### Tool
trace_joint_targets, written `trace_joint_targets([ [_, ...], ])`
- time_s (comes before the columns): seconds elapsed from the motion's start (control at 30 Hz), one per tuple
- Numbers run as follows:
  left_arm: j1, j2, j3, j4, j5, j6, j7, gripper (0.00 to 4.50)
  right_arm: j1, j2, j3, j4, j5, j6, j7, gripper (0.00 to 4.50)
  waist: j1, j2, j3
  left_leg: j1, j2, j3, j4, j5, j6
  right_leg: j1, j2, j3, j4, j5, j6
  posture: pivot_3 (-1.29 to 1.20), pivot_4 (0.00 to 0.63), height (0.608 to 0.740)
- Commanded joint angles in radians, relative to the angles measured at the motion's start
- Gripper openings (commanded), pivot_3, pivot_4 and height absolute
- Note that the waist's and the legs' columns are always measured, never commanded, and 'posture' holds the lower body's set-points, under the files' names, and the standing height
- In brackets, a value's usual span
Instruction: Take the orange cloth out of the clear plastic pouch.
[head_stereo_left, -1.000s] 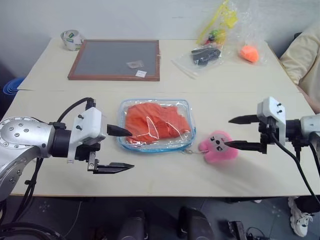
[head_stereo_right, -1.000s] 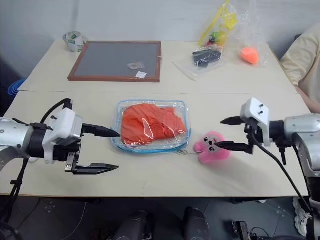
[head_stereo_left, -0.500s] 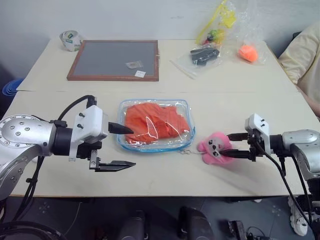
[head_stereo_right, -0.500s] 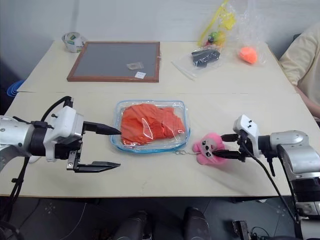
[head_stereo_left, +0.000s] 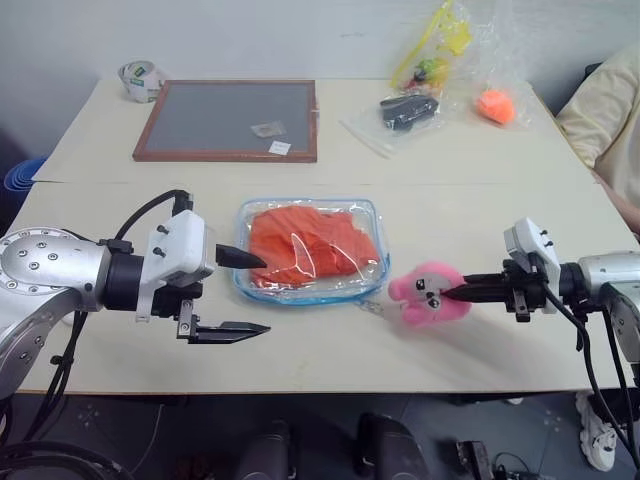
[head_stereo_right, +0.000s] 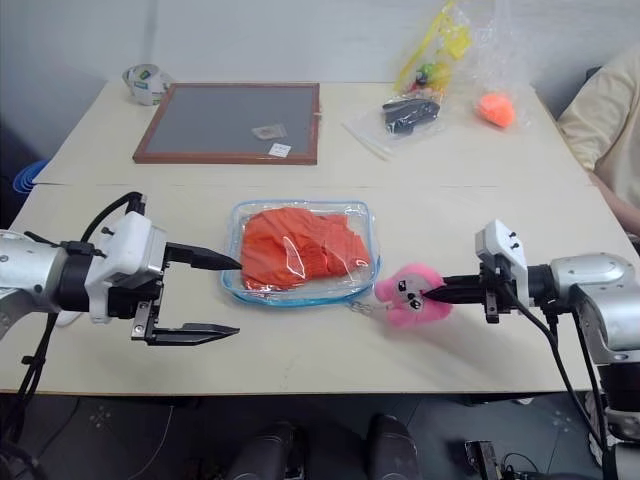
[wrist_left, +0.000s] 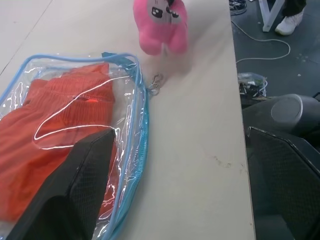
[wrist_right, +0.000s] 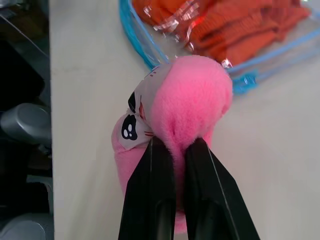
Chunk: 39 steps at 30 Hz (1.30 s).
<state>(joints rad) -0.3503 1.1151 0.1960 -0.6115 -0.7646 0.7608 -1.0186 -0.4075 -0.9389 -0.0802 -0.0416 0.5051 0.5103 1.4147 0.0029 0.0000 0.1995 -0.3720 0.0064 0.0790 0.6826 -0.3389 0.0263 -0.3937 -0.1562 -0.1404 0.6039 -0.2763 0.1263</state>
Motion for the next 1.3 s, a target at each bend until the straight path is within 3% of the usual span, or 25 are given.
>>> trace_joint_targets([
  [0.03, -0.032, 0.016, 0.014, 0.001, 0.001, -0.008, -0.004, 4.5, -0.073, 0.047, 0.077, -0.112, -0.004, -0.044, 0.006, 0.02, -0.003, 0.0, 0.0, 0.0, 0.0, 0.0, 0.0, 0.0, 0.0, 0.0, 0.0, 0.0, 0.0, 0.0, 0.0, 0.0, 0.15, 0.74],
  [0.33, -0.043, 0.018, 0.017, -0.01, -0.013, 0.017, 0.007, 4.5, -0.21, 0.302, 0.381, -0.122, -0.164, -0.153, -0.06, 0.02, 0.0, 0.0, 0.0, -0.001, 0.006, 0.005, 0.001, -0.003, -0.004, -0.004, 0.007, 0.005, 0.0, 0.0, -0.002, 0.0, 0.15, 0.74],
  [0.6, 0.026, 0.023, 0.065, -0.062, -0.032, 0.06, 0.032, 4.5, -0.228, 0.383, 0.48, -0.032, -0.256, -0.194, -0.074, 0.02, -0.005, -0.001, 0.0, 0.0, 0.006, 0.006, 0.001, -0.003, -0.003, -0.004, 0.007, 0.006, 0.001, 0.0, -0.002, 0.0, 0.15, 0.74],
  [0.83, 0.036, -0.01, 0.032, -0.102, -0.056, 0.081, 0.084, 4.5, -0.234, 0.365, 0.431, -0.075, -0.214, -0.127, -0.066, 2.32, -0.004, -0.001, 0.0, 0.0, 0.006, 0.006, 0.001, -0.003, -0.003, -0.004, 0.007, 0.007, 0.001, 0.0, -0.002, 0.0, 0.15, 0.74],
  [1.03, -0.008, -0.044, -0.089, -0.055, 0.021, 0.023, 0.071, 4.5, -0.253, 0.324, 0.361, -0.177, -0.16, -0.097, -0.068, 4.39, -0.003, -0.001, 0.0, 0.0, 0.006, 0.007, 0.001, -0.003, -0.003, -0.004, 0.007, 0.007, 0.001, 0.0, -0.002, 0.0, 0.15, 0.74],
  [1.17, -0.097, -0.091, -0.27, 0.026, 0.188, -0.085, 0.044, 4.5, -0.281, 0.259, 0.233, -0.213, -0.047, -0.017, -0.06, 4.39, 0.005, 0.0, 0.0, 0.001, 0.005, 0.007, 0.001, -0.003, -0.003, -0.004, 0.008, 0.007, 0.001, 0.0, -0.002, 0.0, 0.15, 0.74],
  [1.3, -0.2, -0.181, -0.442, 0.122, 0.347, -0.179, 0.02, 4.5, -0.278, 0.167, 0.173, -0.153, -0.107, -0.109, -0.059, 4.39, 0.015, -0.001, -0.001, 0.001, 0.004, 0.013, 0.002, -0.004, -0.002, -0.004, 0.008, 0.007, 0.001, 0.0, -0.003, 0.0, 0.15, 0.74],
])
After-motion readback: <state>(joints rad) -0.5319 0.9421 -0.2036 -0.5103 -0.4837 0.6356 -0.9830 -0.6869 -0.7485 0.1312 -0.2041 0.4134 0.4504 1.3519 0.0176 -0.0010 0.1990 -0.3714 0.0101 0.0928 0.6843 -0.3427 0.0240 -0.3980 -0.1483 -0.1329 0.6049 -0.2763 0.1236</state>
